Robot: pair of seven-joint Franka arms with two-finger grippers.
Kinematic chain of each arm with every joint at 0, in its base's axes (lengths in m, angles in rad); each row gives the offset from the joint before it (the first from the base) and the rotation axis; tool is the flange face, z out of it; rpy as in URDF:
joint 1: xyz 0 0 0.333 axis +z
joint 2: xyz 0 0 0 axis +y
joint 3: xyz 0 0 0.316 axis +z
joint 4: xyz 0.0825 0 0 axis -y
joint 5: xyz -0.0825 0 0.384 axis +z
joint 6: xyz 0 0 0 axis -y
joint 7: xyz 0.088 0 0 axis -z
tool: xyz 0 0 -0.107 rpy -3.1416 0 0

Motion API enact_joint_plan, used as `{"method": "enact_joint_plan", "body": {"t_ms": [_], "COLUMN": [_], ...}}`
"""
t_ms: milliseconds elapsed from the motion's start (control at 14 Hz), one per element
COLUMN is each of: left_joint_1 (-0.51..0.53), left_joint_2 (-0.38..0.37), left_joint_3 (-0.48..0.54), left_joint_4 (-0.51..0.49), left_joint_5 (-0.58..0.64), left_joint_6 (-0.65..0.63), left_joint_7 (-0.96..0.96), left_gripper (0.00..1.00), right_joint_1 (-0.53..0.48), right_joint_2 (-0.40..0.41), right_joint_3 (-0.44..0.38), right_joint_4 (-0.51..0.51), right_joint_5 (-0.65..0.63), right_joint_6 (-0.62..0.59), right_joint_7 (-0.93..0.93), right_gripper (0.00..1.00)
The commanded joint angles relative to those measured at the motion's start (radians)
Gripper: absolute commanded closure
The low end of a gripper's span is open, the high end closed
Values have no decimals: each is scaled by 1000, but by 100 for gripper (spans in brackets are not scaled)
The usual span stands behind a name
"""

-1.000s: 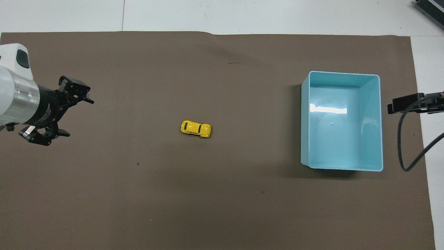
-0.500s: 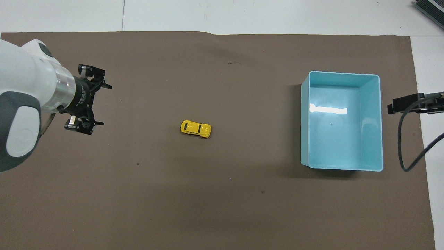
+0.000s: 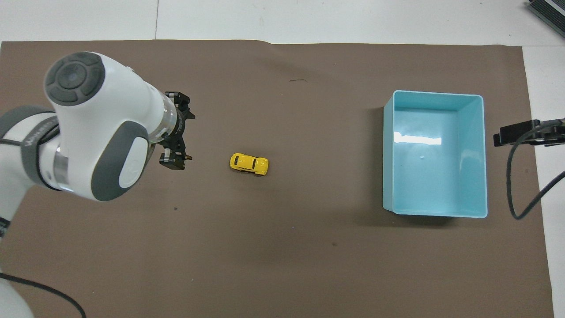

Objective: Wind up and store yellow beetle car
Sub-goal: 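Reach the left gripper over the yellow toy car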

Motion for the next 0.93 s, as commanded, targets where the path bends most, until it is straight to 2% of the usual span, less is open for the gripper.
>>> {"method": "enact_joint_plan", "body": {"t_ms": [0, 214, 500, 857], "left_joint_1": [-50, -88, -120, -186], "left_joint_2": [55, 100, 117, 194], "left_joint_3": [15, 15, 15, 18], "left_joint_4": [-2, -17, -89, -91], "left_joint_5": [-7, -7, -7, 4], "left_joint_6": [80, 130, 233, 270], "left_joint_7": [-87, -117, -145, -210], "left_gripper": [0, 0, 0, 0], "right_joint_1": [-2, -6, -12, -12], "right_joint_2": [-28, -36, -36, -36], "right_joint_3": [-2, -4, -4, -4], "right_joint_4": [-31, -42, -42, -42], "right_joint_5": [-1, -1, -1, -1], "right_joint_6": [-7, -7, -4, -5], "right_joint_7": [-5, -25, -26, -25], "right_gripper": [0, 0, 0, 0]}}
